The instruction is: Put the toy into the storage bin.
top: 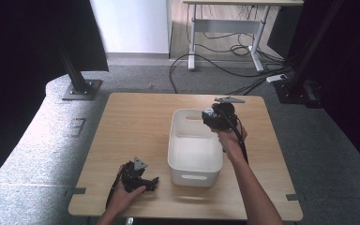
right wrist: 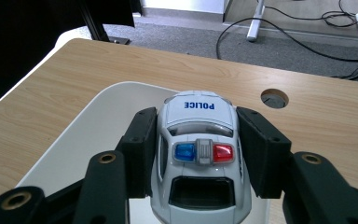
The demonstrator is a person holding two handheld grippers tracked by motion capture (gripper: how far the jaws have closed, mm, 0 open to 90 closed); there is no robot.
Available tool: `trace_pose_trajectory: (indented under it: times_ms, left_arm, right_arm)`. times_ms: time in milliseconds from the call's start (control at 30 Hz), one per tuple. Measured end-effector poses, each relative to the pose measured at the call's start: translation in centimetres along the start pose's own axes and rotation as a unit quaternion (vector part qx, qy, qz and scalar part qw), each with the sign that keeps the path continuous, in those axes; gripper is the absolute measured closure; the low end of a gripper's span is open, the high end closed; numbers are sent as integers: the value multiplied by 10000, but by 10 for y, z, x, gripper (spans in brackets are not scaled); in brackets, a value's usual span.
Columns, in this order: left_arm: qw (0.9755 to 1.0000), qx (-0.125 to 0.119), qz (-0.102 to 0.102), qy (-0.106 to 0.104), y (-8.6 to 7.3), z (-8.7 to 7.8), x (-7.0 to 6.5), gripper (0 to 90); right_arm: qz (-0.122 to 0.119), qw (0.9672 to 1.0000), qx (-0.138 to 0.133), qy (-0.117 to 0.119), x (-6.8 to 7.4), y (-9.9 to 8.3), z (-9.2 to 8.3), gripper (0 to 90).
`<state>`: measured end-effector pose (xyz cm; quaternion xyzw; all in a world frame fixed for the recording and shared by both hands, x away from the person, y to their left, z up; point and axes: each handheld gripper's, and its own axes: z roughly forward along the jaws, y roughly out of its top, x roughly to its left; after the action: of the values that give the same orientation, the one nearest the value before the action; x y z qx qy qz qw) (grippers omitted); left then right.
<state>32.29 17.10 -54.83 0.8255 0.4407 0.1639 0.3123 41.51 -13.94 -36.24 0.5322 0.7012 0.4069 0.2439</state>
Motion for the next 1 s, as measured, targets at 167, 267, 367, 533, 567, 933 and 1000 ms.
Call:
trace_pose_trajectory:
  times_ms: [167,267,367,533,567,933,1000]
  left_arm:
    - [10000,0,0,0,0,0,0,6]
    - [10000,-1,0,-1,0,0,0,6]
    - [10000,3,2,-5,0,0,0,6]
    - [10000,-2,2,-3,0,0,0,6]
    - [10000,0,5,-4,0,0,0,6]
    - [10000,-1,16,-5,0,-1,0,8]
    - [10000,-2,16,-5,-1,-1,0,8]
  right_arm:
    - [6,10000,15,13,3,1,3,503]
    - [8,10000,47,27,6,0,6,503]
    - [-15,10000,51,49,9,0,8,503]
    - [-30,10000,68,56,12,2,11,502]
    - [-31,10000,70,54,12,2,11,503]
    - [-43,9998,121,128,22,4,21,503]
    - [-46,9998,130,151,24,4,23,503]
